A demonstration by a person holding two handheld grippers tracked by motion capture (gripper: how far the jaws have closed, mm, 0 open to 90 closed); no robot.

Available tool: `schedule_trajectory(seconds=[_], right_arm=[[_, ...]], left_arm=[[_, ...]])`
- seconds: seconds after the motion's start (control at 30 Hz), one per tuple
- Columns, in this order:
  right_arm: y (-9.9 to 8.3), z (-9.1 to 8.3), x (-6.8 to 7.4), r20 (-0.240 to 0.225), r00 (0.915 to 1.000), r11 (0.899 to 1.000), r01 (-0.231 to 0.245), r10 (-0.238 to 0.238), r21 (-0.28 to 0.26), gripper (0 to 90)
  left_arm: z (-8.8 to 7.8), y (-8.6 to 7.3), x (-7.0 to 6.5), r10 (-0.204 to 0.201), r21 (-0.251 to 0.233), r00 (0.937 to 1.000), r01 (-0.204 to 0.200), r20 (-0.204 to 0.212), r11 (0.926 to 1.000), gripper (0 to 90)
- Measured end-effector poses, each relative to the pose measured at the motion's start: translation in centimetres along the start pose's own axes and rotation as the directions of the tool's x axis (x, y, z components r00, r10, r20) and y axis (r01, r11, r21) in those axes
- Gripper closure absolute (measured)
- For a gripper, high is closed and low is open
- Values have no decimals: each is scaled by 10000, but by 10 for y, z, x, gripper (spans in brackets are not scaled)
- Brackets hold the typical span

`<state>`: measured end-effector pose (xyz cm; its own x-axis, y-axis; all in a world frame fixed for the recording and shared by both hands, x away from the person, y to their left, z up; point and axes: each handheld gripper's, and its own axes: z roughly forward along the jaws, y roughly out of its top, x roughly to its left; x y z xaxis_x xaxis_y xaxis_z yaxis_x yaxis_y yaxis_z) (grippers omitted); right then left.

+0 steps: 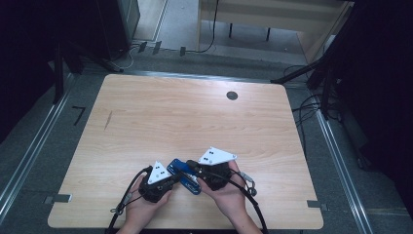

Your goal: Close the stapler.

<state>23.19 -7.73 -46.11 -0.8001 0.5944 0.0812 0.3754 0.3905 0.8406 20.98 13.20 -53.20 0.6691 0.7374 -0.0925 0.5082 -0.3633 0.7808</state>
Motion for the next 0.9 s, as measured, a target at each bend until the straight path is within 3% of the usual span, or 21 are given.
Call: schedule_trajectory(seconds=[0.4, 0.7, 0.77, 0.9], right_arm=[[-36, -6, -2, 59, 9997, 9983, -228, 225, 538, 900], [-48, -7, 1, 209, 9993, 9979, -316, 305, 557, 900], [-52, -8, 0, 183, 9989, 9984, -435, 429, 349, 900], [-54, -9, 3, 333, 9992, 9987, -248, 233, 449, 900]], left_arm=[[-1, -1, 0, 82, 70, 9999, -83, 115, 9999, 900], [-1, -1, 0, 185, 223, 9998, -187, 106, 9996, 900], [-1, -1, -1, 205, 200, 9997, -207, 90, 9996, 900], [-1, -1, 0, 198, 224, 9997, -201, 104, 9995, 900]])
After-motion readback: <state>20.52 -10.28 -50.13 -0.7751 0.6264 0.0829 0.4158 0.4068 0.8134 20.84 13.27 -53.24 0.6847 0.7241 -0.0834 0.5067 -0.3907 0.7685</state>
